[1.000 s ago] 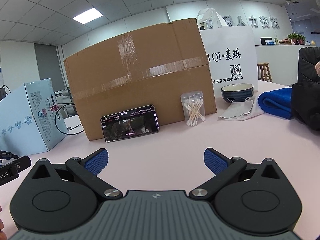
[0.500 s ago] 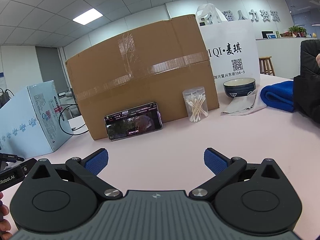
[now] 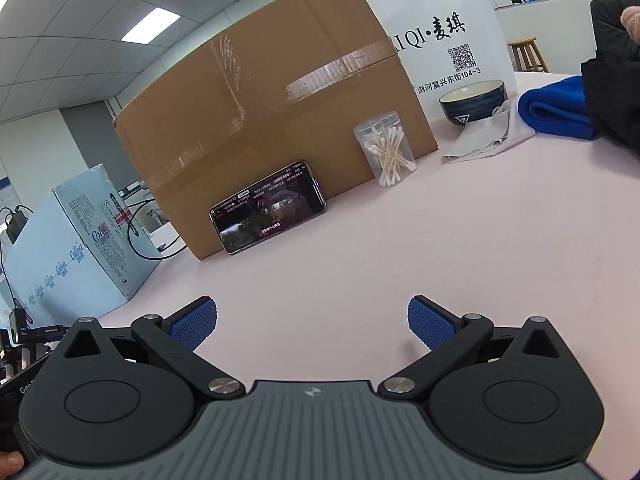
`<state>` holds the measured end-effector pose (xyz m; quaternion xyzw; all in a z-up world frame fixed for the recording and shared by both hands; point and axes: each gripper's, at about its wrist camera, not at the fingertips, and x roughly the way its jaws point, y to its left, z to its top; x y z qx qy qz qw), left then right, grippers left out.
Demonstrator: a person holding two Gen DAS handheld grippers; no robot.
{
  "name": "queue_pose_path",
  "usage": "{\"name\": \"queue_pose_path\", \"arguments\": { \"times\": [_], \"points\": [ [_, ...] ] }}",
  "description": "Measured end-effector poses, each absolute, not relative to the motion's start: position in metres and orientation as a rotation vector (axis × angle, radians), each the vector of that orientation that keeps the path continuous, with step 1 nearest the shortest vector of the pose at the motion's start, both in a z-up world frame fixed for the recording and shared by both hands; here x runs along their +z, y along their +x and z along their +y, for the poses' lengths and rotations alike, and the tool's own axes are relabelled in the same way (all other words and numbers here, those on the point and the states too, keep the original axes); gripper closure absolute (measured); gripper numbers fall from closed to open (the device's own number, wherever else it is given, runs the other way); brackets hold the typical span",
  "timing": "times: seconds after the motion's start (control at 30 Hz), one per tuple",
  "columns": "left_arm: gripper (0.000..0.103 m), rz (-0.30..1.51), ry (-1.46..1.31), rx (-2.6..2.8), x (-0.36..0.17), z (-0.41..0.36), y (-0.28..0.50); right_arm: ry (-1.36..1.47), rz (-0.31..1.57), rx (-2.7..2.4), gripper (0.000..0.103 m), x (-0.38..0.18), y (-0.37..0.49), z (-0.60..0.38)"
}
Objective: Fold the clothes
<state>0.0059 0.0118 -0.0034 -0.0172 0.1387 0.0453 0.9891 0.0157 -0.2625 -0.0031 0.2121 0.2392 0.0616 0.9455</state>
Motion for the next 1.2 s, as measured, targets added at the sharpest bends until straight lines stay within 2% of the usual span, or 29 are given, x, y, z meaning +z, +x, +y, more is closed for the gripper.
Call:
{"name": "queue_pose_path", "arguments": {
  "times": [0.33, 0.8, 1.07, 1.2],
  "points": [
    [0.000, 0.214, -0.002, 0.074, -0.002, 0.005, -0.005, 0.426, 0.513, 0.203, 0.000, -0.002, 0.018, -0.260],
    [0.000, 0.273, 0.010, -0.012, -0.002, 0.002, -0.001, 0.408, 0.538, 0.199, 0.000, -0.001, 0.017, -0.255],
    [0.000, 0.210, 0.048, 0.023, -0.001, -0.003, -0.012, 0.408, 0.550, 0.240, 0.000, -0.001, 0.015, -0.252],
    [0.000, 0.208, 0.037, 0.038, 0.000, -0.001, -0.014, 0.394, 0.610, 0.232, 0.000, -0.005, 0.021, -0.249]
  ]
}}
